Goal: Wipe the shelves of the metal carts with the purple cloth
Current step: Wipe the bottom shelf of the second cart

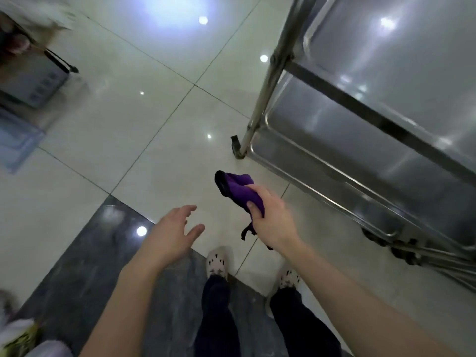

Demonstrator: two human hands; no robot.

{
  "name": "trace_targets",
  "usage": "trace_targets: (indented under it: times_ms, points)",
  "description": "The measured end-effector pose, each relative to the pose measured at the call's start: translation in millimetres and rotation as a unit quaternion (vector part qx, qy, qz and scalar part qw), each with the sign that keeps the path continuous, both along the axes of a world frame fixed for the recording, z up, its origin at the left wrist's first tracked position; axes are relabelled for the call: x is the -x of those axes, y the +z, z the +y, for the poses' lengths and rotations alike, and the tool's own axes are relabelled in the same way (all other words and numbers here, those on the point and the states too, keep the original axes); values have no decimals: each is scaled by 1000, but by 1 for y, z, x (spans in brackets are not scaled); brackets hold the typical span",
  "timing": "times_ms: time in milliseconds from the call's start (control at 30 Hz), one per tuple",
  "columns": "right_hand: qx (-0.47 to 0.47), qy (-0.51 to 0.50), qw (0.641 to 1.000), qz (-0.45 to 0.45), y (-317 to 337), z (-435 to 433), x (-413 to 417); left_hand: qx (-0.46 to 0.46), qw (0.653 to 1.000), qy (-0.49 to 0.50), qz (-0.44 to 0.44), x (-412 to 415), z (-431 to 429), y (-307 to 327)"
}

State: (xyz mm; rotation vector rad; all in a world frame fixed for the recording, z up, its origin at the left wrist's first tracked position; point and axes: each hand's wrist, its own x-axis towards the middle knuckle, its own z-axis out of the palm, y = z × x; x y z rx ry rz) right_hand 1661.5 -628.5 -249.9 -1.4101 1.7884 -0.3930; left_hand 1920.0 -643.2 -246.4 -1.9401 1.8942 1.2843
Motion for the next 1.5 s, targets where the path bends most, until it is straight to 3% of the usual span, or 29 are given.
trace_targets:
  times_ms: [300, 567, 733, 1167, 1500]
  points:
    - [75, 21, 997, 15, 169, -84, -73, 99, 991, -65, -57, -86, -100, 186]
    - [159, -30, 987, 16, 244, -168, -98, 177, 977, -103, -56, -106, -216, 272]
    - [159, -59, 985, 28, 248, -236, -92, 185, 974, -128, -20, -96, -309, 284]
    - [103, -182, 977, 44, 224, -466, -60, 160, 952, -254, -56, -73, -612, 296]
    - [82, -334, 935, 90, 218, -605, 11, 150, 913, -378, -12, 25, -848, 278]
